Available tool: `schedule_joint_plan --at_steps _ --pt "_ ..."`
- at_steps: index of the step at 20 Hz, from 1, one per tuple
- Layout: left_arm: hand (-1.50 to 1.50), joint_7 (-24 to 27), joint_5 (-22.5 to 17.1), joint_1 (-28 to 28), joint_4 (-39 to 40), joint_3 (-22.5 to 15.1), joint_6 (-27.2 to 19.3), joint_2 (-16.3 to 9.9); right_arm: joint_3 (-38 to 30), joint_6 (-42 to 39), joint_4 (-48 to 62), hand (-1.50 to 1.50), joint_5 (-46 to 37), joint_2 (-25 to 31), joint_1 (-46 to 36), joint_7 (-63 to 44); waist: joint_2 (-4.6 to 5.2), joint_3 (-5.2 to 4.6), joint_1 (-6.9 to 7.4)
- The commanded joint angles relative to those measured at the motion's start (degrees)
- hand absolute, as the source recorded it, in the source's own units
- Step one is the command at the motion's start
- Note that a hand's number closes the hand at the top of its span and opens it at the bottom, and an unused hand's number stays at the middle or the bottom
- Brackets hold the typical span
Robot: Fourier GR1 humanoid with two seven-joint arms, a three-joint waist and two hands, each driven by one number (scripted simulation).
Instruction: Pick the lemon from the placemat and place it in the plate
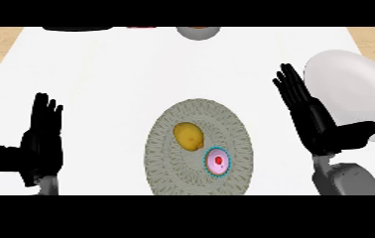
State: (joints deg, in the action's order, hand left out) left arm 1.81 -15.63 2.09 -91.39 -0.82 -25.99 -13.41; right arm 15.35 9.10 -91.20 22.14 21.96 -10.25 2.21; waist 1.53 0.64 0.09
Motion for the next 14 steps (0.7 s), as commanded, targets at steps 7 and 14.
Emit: schedule_joint_plan --at_steps 7,14 --pt "0.00 -2.58 7.65 -7.37 3.60 -9.22 7.96 -6.51 19.55 -2.49 -1.40 -1.50 -20.05 -0.31 -20.94 -4.53 -4.54 -3.04 2.71" --pt "0.00 -6.75 8.75 -15.60 8.00 -11.08 12.85 -7.69 36.59 13.90 14.81 -1.50 -31.04 -21.50 -15.39 -8.36 -1.26 -0.65 0.48"
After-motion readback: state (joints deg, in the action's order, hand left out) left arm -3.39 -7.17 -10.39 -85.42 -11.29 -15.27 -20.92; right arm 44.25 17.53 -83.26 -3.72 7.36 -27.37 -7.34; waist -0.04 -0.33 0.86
